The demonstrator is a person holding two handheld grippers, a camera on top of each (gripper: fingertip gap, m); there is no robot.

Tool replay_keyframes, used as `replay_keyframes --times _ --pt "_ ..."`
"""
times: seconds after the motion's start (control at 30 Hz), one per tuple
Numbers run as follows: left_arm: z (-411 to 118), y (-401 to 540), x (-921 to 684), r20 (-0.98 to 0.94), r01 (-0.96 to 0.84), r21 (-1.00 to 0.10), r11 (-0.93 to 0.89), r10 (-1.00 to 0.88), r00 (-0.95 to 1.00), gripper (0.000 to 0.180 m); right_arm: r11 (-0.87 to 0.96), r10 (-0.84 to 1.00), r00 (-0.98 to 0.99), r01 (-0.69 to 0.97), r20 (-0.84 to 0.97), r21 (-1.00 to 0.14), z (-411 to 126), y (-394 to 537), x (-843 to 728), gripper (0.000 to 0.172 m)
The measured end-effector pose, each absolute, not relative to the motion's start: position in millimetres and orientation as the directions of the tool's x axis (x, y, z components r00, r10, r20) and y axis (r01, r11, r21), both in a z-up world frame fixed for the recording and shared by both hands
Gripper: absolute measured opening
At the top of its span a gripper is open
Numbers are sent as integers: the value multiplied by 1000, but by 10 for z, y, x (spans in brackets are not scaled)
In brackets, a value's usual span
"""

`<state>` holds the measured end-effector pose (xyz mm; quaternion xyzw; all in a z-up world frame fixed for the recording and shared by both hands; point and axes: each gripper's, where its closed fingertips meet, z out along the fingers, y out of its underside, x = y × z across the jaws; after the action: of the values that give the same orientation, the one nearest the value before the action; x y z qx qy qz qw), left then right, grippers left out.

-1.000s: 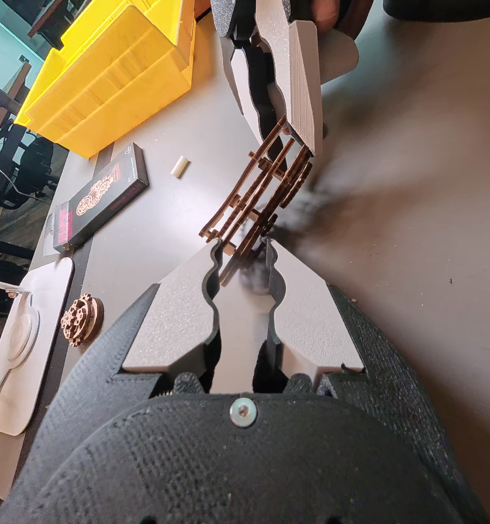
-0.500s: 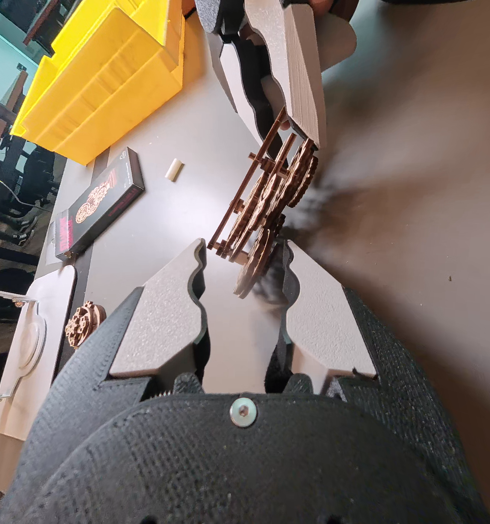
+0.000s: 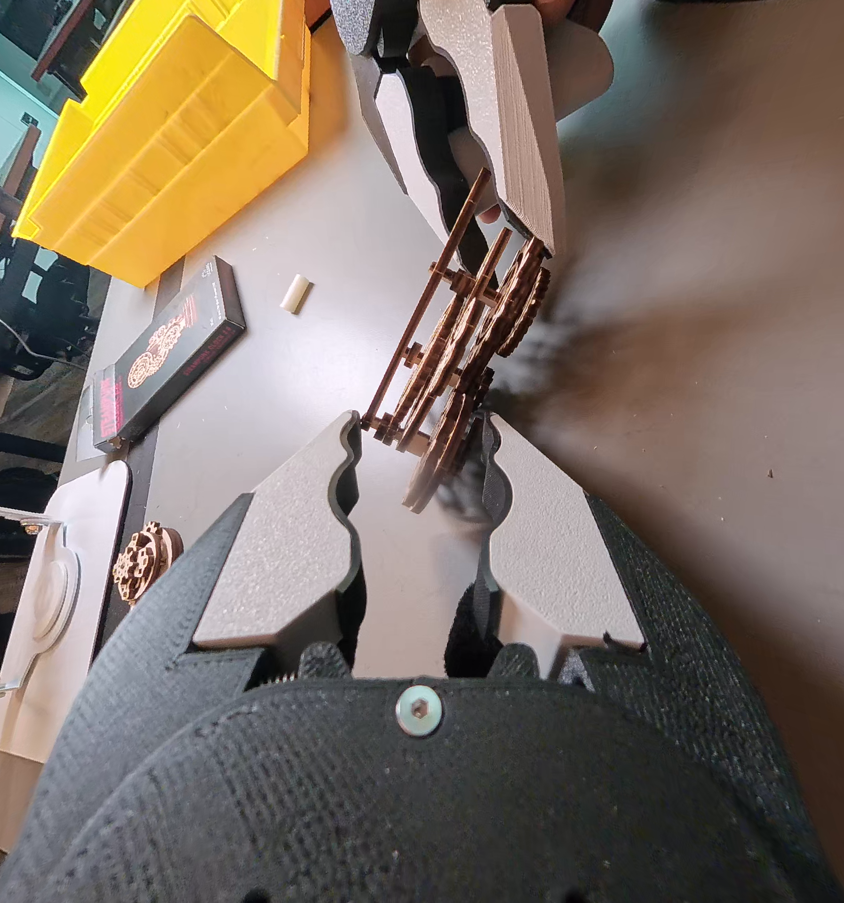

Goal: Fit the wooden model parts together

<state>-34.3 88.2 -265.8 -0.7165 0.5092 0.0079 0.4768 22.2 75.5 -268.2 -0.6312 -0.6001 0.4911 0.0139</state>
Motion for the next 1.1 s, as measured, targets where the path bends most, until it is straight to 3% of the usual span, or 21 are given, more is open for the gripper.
replay_keyframes --times 0.23,0.47,0.63,0.8,0.97,1.1 --pt "-2653 900 -373 -523 -745 -667 -16 -702 483 49 -246 812 -208 726 -546 -642 -2681 802 227 36" --pt "-2631 873 -364 -529 -746 -666 -4 -703 476 52 -62 920 -241 687 -308 -724 -2672 915 270 41" --pt "-2605 777 -337 -444 -709 -704 -44 -752 487 55 7 936 -280 625 -216 -781 -2505 913 312 40" --pt "-2605 674 -294 -325 -658 -745 -106 -804 498 53 37 942 -294 568 -161 -822 -2388 886 286 27" --pt "-2444 696 -274 -202 -515 -844 -150 -801 564 38 154 945 -325 534 -34 -831 -2389 780 199 12" --pt "-2403 765 -270 -127 -429 -882 -196 -778 615 20 179 958 -287 527 24 -831 -2412 784 68 11"
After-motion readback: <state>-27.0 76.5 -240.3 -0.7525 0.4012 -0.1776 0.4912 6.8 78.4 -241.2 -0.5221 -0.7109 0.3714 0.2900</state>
